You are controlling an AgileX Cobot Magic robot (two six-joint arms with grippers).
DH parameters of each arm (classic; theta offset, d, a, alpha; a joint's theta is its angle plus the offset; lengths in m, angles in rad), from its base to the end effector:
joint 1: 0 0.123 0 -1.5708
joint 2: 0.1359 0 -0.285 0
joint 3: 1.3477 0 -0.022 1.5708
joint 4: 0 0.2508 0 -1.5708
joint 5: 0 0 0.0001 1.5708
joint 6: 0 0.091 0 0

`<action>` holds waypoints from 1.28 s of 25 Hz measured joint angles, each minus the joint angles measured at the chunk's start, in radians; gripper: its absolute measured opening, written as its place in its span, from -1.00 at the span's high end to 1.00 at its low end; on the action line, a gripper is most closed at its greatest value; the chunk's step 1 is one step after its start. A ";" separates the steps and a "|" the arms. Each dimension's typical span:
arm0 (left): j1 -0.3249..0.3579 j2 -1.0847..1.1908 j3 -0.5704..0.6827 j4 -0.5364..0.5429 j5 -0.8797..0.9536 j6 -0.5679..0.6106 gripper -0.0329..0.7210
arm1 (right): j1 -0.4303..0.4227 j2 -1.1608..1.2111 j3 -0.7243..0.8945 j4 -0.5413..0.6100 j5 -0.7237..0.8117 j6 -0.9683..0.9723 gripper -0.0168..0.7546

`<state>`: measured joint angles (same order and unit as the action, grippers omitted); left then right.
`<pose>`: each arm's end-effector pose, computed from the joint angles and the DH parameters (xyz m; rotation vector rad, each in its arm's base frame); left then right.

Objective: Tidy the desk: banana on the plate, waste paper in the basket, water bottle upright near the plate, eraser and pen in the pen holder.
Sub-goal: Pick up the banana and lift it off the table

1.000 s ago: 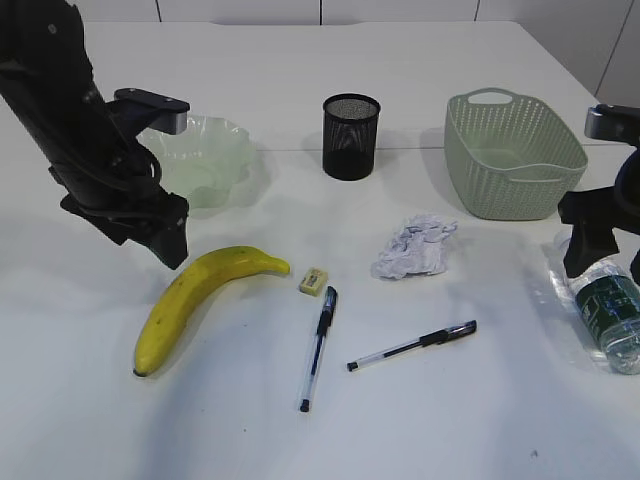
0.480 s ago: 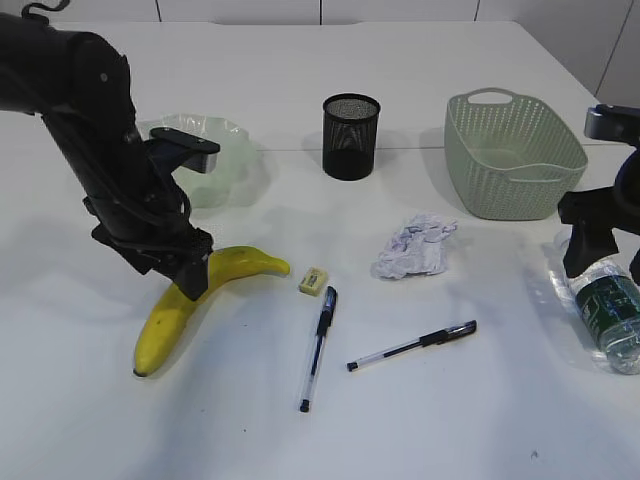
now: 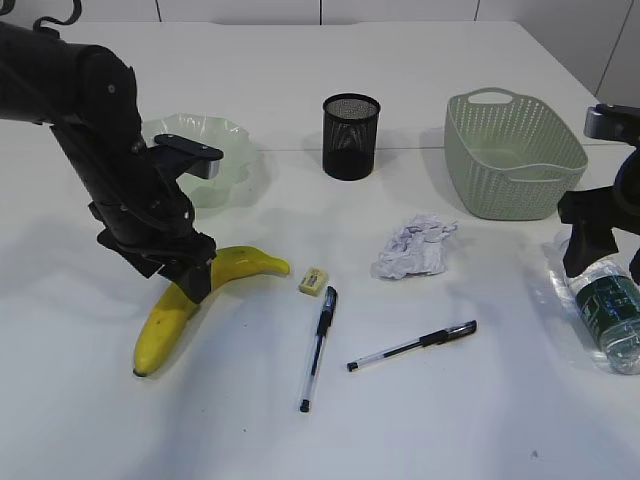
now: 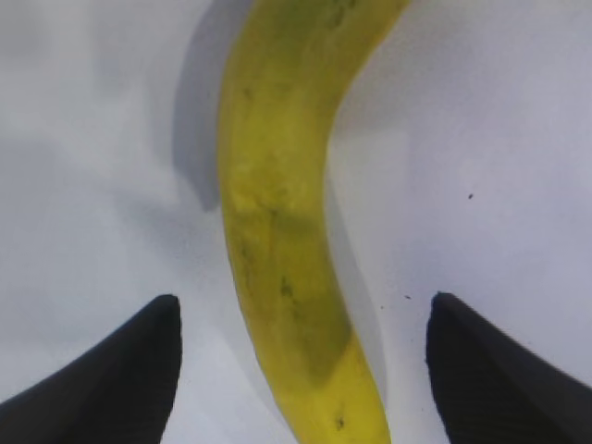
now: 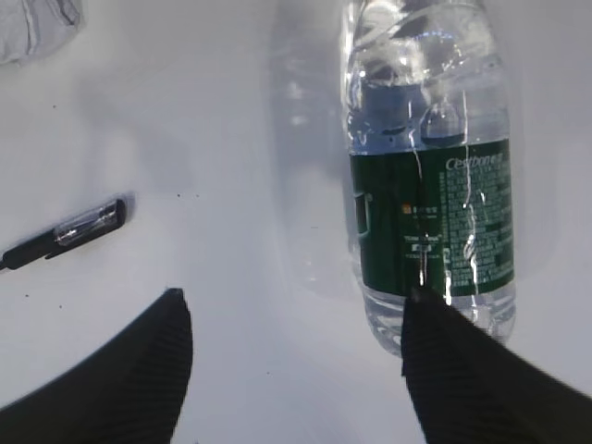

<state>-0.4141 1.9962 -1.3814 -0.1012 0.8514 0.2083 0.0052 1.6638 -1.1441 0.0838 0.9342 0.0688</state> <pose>0.3606 -0.1660 0.1680 0.8211 2.8394 -0.1506 0.3200 0.0078 0.2265 0.1564 2.9340 0.1176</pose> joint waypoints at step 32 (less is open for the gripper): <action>0.000 0.059 0.000 -0.058 -0.023 0.016 -0.60 | 0.000 0.000 0.000 0.000 -0.002 0.000 -0.41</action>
<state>-0.4141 2.0550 -1.3814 -0.1589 0.8284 0.2247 0.0052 1.6638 -1.1441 0.0838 0.9320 0.0688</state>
